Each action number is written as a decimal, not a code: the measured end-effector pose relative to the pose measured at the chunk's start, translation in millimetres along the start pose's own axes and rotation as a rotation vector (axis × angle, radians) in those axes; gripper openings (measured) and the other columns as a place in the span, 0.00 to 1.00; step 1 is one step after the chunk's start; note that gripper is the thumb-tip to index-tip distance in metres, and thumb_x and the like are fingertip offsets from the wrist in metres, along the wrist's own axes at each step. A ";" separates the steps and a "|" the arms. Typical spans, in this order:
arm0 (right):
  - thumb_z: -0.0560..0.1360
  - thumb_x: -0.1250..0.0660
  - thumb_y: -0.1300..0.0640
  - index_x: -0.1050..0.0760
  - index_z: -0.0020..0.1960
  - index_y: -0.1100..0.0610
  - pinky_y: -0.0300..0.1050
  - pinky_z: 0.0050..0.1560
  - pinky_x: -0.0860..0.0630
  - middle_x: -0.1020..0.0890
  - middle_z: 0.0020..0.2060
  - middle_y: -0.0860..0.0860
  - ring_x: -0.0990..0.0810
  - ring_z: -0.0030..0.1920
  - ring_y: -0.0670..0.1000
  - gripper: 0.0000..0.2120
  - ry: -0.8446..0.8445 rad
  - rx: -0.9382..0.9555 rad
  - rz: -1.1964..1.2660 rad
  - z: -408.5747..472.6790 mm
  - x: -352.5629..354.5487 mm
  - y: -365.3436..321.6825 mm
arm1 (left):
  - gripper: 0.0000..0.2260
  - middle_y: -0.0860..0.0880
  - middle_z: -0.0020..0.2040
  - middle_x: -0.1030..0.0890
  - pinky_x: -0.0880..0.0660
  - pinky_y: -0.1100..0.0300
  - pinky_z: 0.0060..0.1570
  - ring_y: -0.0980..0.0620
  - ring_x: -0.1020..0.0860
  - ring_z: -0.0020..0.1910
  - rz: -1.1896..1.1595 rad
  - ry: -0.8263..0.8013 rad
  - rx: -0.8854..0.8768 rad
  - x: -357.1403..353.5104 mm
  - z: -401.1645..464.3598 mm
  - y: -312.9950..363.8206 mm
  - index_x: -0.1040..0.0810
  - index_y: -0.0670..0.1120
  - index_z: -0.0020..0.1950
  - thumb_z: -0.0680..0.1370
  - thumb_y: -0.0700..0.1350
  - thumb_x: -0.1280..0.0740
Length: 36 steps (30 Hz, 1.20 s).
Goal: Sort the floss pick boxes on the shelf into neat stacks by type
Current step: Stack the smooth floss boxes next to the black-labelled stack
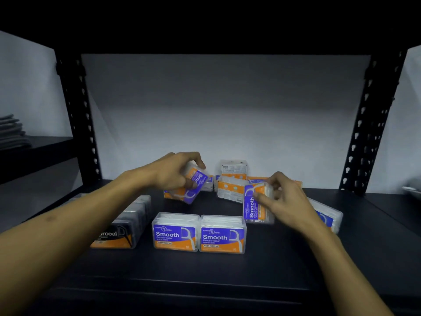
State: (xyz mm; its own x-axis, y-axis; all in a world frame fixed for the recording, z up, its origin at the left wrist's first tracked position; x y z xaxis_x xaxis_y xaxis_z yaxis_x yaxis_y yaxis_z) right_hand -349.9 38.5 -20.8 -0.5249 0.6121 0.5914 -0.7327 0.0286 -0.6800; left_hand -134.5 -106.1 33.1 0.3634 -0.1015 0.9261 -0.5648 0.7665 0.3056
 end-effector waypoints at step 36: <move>0.71 0.25 0.66 0.22 0.55 0.57 0.35 0.43 0.19 0.16 0.49 0.50 0.15 0.49 0.44 0.14 0.140 0.035 0.570 -22.5 20.0 -10.7 | 0.19 0.58 0.51 0.15 0.19 0.55 0.50 0.58 0.18 0.48 -0.353 0.401 0.005 32.4 -86.5 -2.2 0.17 0.55 0.60 0.69 0.50 0.21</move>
State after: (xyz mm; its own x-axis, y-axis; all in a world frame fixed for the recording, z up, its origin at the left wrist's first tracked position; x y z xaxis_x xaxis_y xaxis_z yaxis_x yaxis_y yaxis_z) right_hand -342.8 68.2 -11.4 -0.7799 0.6217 0.0726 -0.3670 -0.3602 -0.8577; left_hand -57.4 -56.3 43.3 0.7861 -0.1013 0.6098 -0.3601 0.7268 0.5849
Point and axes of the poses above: each hand's wrist, its own z-axis towards the middle knuckle, its own x-axis out of the back of the hand, y = z × x, the point moved 9 cm from there along z, towards the middle knuckle
